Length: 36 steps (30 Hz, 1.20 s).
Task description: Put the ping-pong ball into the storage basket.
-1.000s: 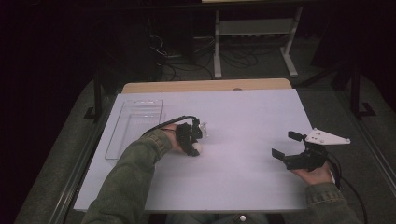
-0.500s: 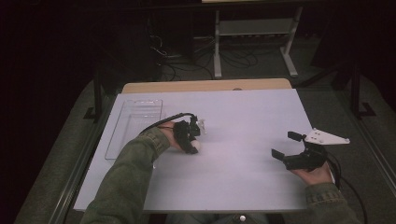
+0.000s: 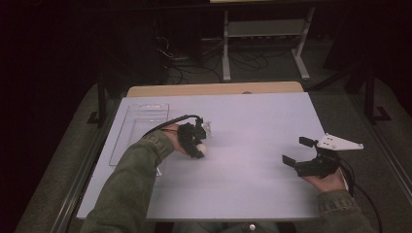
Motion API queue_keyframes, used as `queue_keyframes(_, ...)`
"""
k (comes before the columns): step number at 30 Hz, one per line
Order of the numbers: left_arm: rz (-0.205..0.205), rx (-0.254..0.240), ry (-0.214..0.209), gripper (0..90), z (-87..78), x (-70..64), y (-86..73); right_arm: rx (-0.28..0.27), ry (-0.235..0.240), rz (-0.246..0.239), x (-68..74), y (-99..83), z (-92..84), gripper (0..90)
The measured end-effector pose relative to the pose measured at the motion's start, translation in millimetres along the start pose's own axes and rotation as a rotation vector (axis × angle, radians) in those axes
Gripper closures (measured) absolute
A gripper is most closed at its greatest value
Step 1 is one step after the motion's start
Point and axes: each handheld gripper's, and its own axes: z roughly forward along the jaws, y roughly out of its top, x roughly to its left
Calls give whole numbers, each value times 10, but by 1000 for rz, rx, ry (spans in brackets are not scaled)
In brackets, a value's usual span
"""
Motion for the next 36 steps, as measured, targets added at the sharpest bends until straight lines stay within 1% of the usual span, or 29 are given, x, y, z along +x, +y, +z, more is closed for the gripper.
queue_keyframes(3,-1,-4,4,507,-46,-11,2,2,1,-1,2,0,2,0)
queue_keyframes(7,8,1,4,507,-105,-22,8,2,0,-2,4,2,-1,0)
queue_keyframes(11,2,-3,-1,507,-157,-18,5,0,-1,-2,1,2,0,0)
queue_keyframes(14,14,7,-3,508,-194,-14,-1,-2,-5,-4,0,4,-2,0)
queue_keyframes(15,8,4,-2,508,-204,-17,-4,-3,-6,-5,-1,4,-2,0)
queue_keyframes(17,8,6,-3,508,-228,-16,-6,-3,-6,-4,-1,4,-3,0)
queue_keyframes(18,15,11,-2,508,-241,-17,-6,-3,-6,-5,0,4,-2,0)
queue_keyframes(21,16,15,-19,508,-274,-30,-4,-2,-6,-6,4,4,-3,0)
queue_keyframes(25,23,23,-25,508,-284,-47,-11,3,-5,-6,4,1,3,0)
queue_keyframes(29,19,26,-22,508,-324,-49,-26,5,-5,-8,4,0,8,0)
queue_keyframes(33,18,20,-15,508,-398,-48,-37,6,-6,-6,4,-1,9,0)
queue_keyframes(36,18,26,-16,508,-440,-54,-42,7,-6,-7,8,-1,8,0)
